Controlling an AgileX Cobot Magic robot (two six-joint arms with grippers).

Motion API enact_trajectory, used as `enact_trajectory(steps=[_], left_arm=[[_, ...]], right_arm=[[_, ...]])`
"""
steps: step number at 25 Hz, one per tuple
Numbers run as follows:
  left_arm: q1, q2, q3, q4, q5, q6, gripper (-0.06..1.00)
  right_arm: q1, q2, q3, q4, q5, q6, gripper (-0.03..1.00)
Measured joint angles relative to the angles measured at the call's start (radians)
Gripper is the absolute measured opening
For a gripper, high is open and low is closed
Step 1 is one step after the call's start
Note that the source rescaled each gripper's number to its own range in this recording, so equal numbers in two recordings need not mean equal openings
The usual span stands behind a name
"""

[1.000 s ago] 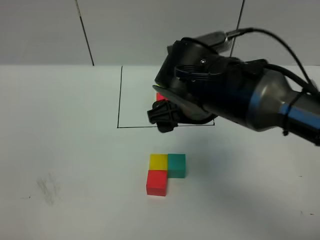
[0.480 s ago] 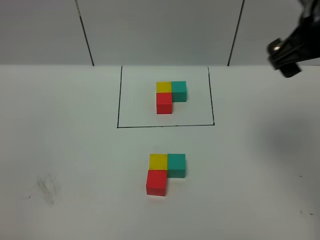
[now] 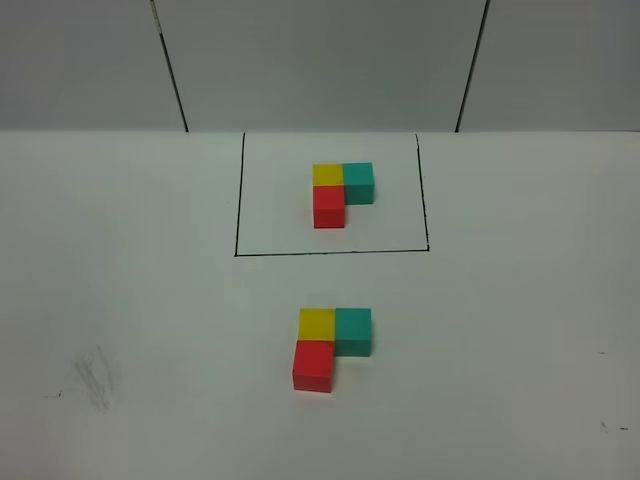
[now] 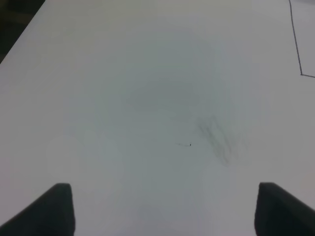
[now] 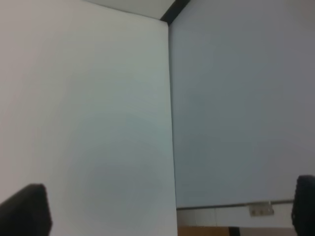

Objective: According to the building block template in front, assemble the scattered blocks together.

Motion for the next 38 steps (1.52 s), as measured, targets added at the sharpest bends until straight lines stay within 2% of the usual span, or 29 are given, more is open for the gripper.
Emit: enact_trajectory(steps=[5,11,17,23,29,34,38], left_arm=[[0.000,0.000,0.000,0.001,0.000,0.001,0.64],[0.000,0.000,0.000,0.001,0.000,0.001,0.64],[0.000,0.000,0.000,0.002,0.000,0.001,0.64],[0.000,0.000,0.000,0.002,0.000,0.001,0.64],[0.000,0.000,0.000,0.002,0.000,0.001,0.64],[0.000,0.000,0.000,0.002,0.000,0.001,0.64],[0.000,0.000,0.000,0.002,0.000,0.002,0.64]], right_arm=[[-0.002,-0.291,0.184,0.012,0.001,0.008,0.96],[-0.002,-0.604,0.379,0.030,0.008,0.111,0.84],[-0.002,-0.809,0.532,0.166,0.010,0.163,0.70],[-0.002,-0.965,0.704,0.286,-0.037,0.166,0.68],[-0.002,-1.072,0.872,0.309,-0.079,0.257,0.68],[-0.002,-1.075,0.953,0.359,-0.112,0.280,0.68],[-0.002,-1.075,0.962,0.367,-0.124,0.262,0.68]])
